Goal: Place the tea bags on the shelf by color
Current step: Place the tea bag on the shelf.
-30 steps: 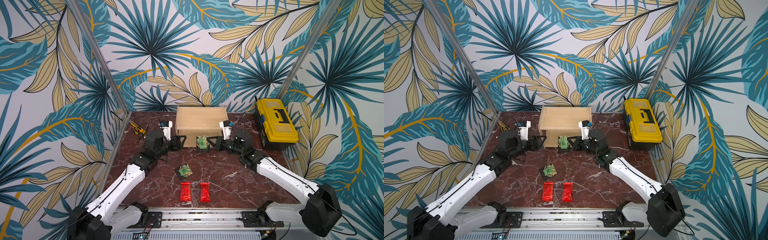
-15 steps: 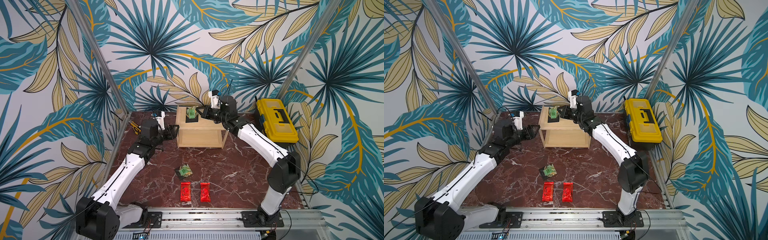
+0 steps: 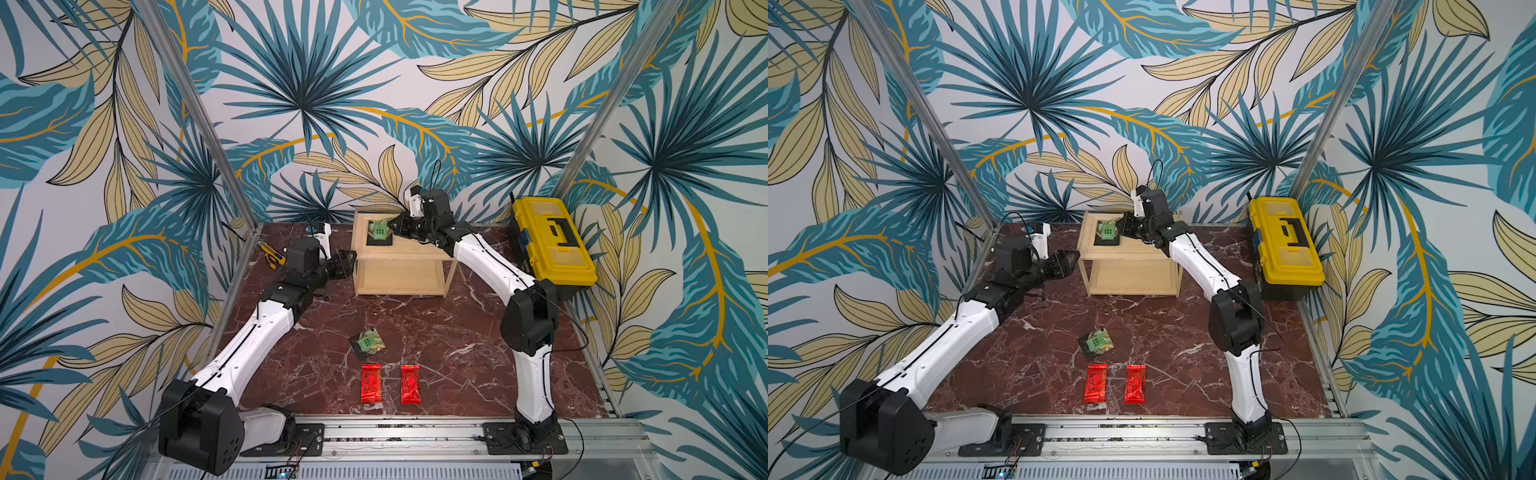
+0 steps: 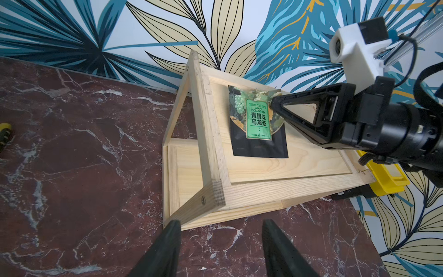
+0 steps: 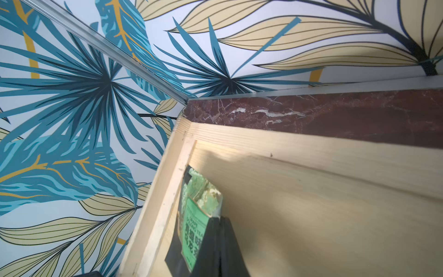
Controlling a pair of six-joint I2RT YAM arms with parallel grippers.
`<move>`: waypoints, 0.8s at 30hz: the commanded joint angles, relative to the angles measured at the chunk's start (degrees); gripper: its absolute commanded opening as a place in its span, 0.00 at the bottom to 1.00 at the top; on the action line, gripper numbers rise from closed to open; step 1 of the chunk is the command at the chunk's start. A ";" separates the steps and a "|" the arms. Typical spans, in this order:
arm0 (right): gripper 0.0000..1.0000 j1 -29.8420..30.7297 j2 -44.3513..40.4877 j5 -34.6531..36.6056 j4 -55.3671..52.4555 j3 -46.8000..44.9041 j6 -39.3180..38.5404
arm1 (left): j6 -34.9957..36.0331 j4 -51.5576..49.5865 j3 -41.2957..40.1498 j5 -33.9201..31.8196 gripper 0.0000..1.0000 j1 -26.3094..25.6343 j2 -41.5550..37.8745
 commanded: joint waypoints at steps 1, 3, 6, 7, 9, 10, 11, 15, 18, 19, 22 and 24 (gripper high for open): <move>0.04 -0.51 0.82 -2.12 -2.99 1.17 -1.34 | 0.57 0.26 2.53 0.16 0.58 0.41 0.52; 0.05 -0.74 1.15 -3.44 -4.15 1.63 -1.62 | 0.53 0.51 2.61 0.53 0.58 0.34 0.79; 0.05 -0.95 1.58 -5.53 -5.84 3.04 -2.14 | 0.75 0.53 2.61 0.60 0.59 0.41 0.89; 0.05 -0.95 1.56 -6.11 -6.08 3.31 -2.30 | 0.79 0.48 2.53 0.51 0.59 0.39 0.88; 0.05 -0.92 1.82 -7.24 -6.68 4.00 -2.15 | 0.79 0.66 2.39 0.61 0.59 0.41 0.65; 0.05 -0.82 1.92 -7.30 -6.67 4.12 -2.07 | 0.73 0.77 2.27 0.62 0.59 0.39 0.61; 0.05 -0.71 1.90 -7.26 -6.74 4.02 -1.84 | 0.63 0.74 2.07 0.58 0.59 0.41 0.47; 0.05 -0.18 2.00 -6.57 -6.34 4.04 -1.48 | 0.53 0.73 1.39 0.65 0.59 0.39 -0.32; 0.06 -0.01 2.12 -5.51 -5.59 3.96 -0.93 | 0.44 0.67 0.73 0.58 0.59 0.40 -1.11; 0.06 0.01 2.10 -5.28 -5.23 3.82 -0.65 | 0.36 0.55 0.76 0.57 0.59 0.40 -1.26; 0.07 0.26 2.12 -4.66 -4.65 3.79 -0.54 | 0.46 0.12 0.40 0.53 0.60 0.33 -2.19; 0.07 0.40 2.18 -3.80 -4.76 3.72 -1.03 | 0.35 0.61 -0.57 0.27 0.60 0.41 -3.25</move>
